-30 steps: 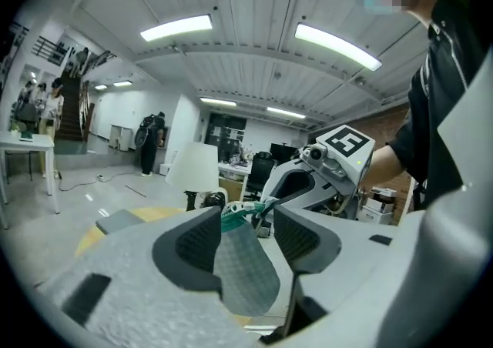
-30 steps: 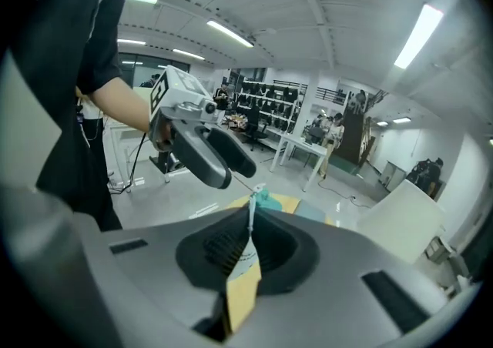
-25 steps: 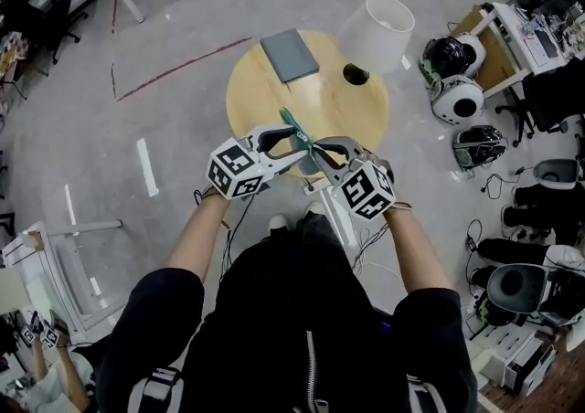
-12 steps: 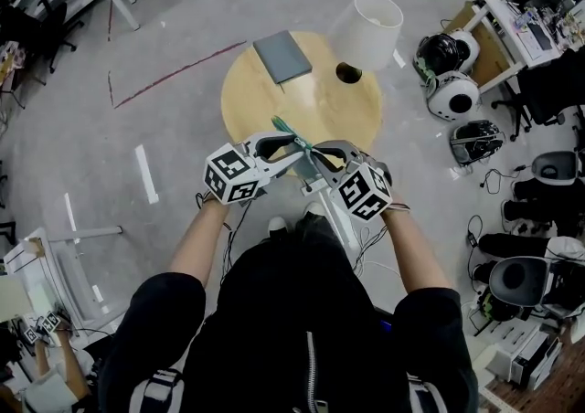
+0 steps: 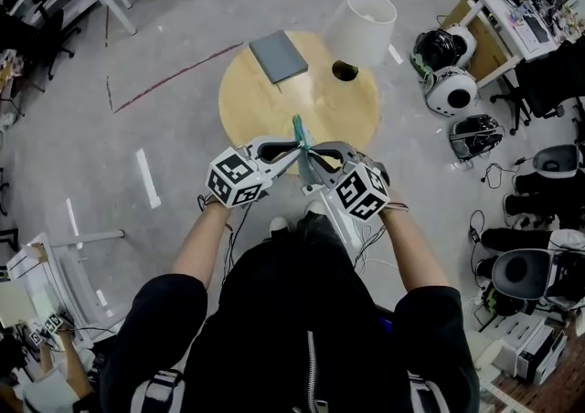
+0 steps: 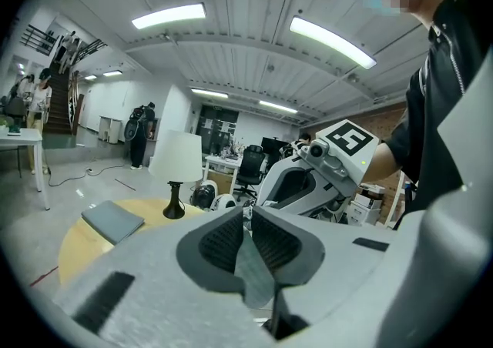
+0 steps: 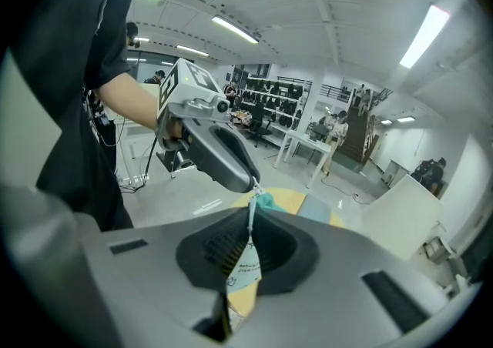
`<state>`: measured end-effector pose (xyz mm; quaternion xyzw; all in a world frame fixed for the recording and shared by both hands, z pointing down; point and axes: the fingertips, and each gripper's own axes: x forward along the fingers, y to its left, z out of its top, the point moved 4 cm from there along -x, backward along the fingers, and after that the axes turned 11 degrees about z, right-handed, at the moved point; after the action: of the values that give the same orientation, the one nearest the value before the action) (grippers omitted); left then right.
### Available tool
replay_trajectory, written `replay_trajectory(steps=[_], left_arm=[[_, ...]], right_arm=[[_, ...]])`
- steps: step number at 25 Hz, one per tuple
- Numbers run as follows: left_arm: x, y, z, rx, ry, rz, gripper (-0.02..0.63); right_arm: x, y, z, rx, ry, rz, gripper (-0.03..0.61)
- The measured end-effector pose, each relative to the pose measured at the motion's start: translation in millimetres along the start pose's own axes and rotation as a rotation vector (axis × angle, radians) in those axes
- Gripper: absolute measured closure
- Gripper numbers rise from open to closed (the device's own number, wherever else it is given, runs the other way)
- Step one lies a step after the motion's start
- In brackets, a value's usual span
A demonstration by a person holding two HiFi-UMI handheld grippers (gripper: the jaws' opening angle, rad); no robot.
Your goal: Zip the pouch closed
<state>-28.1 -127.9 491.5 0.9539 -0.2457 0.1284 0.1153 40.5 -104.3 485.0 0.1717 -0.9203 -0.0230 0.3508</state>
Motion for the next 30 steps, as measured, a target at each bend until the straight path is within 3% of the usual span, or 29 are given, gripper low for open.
replay_trajectory(steps=[3, 19, 30], left_arm=[[-0.4, 1.6, -1.8, 0.006, 0.002, 0.016, 0.604], [-10.6, 12.1, 3.9, 0.028, -0.02, 0.038, 0.606], [-7.0, 22.9, 7.2, -0.02, -0.049, 0.057, 0.607]], right_arm=[[-0.2, 2.1, -0.5, -0.004, 0.0, 0.004, 0.563], [3.5, 1.0, 11.1, 0.042, -0.055, -0.002, 0.565], [-0.1, -5.7, 10.6, 0.05, -0.079, -0.011, 0.565]])
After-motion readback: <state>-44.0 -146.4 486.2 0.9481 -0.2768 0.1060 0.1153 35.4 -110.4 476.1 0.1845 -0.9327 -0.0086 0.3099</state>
